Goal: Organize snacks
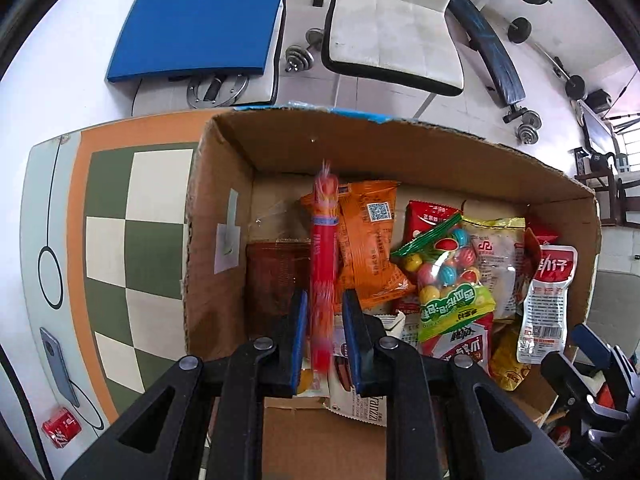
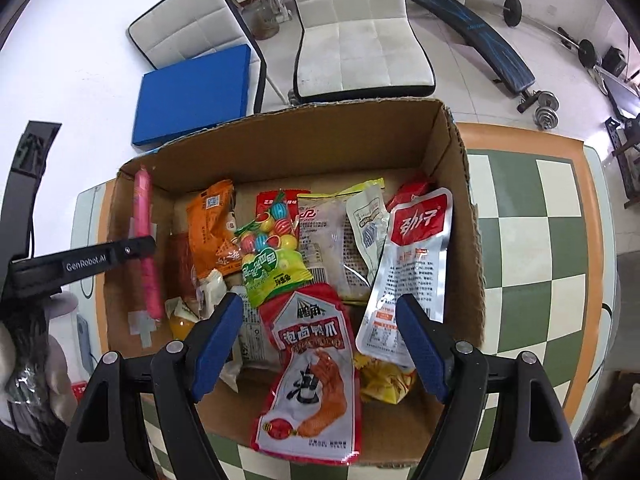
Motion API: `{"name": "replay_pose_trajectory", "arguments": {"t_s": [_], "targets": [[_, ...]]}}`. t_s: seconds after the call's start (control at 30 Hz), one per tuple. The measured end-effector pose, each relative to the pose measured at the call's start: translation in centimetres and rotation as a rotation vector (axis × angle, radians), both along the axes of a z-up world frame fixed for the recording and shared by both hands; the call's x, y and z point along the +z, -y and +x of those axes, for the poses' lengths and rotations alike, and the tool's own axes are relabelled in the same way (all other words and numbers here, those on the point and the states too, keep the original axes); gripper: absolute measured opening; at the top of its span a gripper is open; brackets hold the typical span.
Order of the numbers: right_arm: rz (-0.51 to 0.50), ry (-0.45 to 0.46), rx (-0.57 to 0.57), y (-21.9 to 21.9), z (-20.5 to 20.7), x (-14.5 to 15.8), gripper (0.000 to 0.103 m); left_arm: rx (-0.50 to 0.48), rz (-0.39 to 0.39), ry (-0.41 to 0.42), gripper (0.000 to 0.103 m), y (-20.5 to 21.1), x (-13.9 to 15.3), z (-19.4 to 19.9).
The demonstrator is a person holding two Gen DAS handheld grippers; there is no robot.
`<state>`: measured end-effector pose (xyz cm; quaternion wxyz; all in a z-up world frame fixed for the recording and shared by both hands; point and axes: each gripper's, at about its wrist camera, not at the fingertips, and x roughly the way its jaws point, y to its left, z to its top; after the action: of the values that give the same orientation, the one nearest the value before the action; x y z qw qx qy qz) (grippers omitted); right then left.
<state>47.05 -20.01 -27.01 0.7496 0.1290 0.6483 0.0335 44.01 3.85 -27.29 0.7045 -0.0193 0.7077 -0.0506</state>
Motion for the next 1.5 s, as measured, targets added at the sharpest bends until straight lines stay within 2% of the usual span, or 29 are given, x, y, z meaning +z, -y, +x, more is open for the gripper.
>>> {"name": "replay_pose_trajectory", "arguments": {"t_s": [0.13,0.17,0.2,0.23,0.27,0.6,0.8,1.07,1.23,1.5], "targets": [[-0.009,0.007,-0.002,-0.1,0.0,-0.1,0.086,0.012,-0.016,-0.004,0.038,-0.2,0.4,-0.4],[-0.015,0.01,-0.005,0.0,-0.1,-0.1,0.086,0.009,-0.014,-0.001,0.054,-0.2,0.6,-0.7],[-0.021,0.012,-0.008,0.0,-0.2,0.0,0.088,-0.001,-0.016,0.015,0.075,0.0,1.0,-1.0],[-0.025,0.014,-0.01,0.1,-0.5,0.1,0.089,-0.013,0.001,0.04,0.083,0.2,1.4,-1.4],[-0.024,0.017,-0.011,0.2,-0.7,0.2,0.089,-0.024,0.023,0.069,0.086,0.4,2.0,-2.1],[-0.05,0.06,-0.033,0.8,-5.2,1.5,0.092,-0.066,-0.002,0.166,0.088,1.8,4.9,-8.3],[-0.072,0.098,-0.019,0.6,-7.6,3.5,0.092,-0.064,-0.004,0.237,0.088,2.0,8.1,-11.1],[-0.088,0.224,-0.002,0.5,-12.1,9.7,0.093,-0.042,-0.026,0.397,0.088,1.5,15.4,-16.5],[-0.088,0.3,-0.006,0.9,-16.2,14.0,0.093,-0.049,-0.005,0.502,0.088,1.4,19.5,-20.8],[-0.089,0.399,-0.019,1.3,-23.0,20.0,0.093,-0.052,0.003,0.603,0.088,1.3,24.0,-27.1]]}}
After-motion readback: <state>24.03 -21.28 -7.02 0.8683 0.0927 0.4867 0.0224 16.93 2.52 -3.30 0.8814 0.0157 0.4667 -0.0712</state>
